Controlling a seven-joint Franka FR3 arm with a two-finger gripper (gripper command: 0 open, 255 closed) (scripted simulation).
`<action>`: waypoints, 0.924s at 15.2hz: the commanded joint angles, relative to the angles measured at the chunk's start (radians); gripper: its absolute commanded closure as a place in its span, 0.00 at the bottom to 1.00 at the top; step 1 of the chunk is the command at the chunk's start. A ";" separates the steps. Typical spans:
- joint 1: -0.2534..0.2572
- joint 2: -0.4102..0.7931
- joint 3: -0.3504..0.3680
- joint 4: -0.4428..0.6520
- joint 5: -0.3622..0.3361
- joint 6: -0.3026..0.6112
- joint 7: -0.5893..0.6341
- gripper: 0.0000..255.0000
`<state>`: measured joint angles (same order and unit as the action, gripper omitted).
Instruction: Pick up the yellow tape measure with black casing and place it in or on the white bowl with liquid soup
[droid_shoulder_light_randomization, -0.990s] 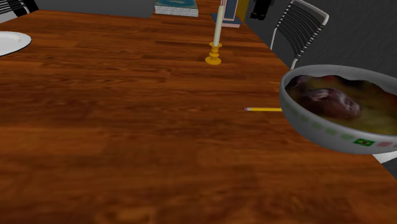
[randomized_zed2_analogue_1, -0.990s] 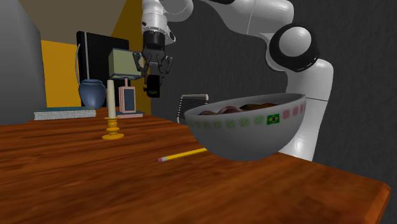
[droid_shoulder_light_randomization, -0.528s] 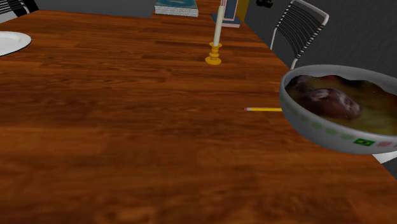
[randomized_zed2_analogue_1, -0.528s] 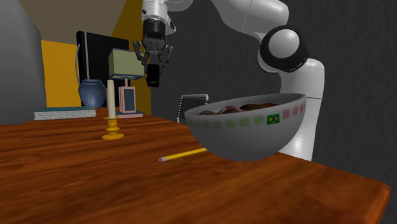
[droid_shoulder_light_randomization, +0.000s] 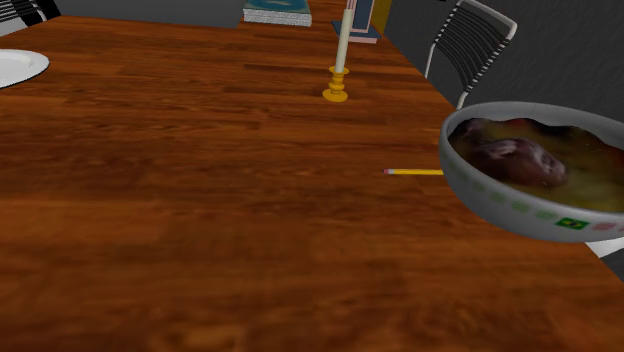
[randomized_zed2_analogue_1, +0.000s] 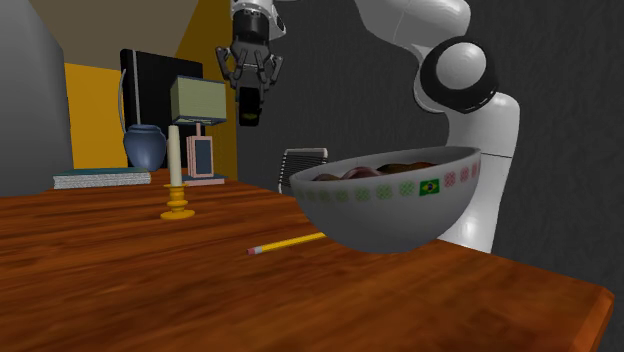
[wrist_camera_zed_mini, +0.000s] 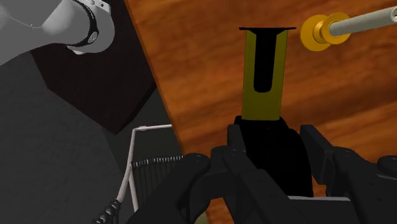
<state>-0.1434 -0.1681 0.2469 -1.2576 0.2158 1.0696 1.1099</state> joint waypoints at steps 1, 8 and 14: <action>0.006 -0.069 0.005 -0.069 0.020 0.006 0.017 1.00; 0.037 -0.278 0.029 -0.235 0.093 -0.015 0.094 1.00; 0.065 -0.424 0.061 -0.314 0.164 -0.057 0.182 1.00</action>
<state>-0.0836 -0.5657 0.3031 -1.5545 0.3671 1.0183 1.2771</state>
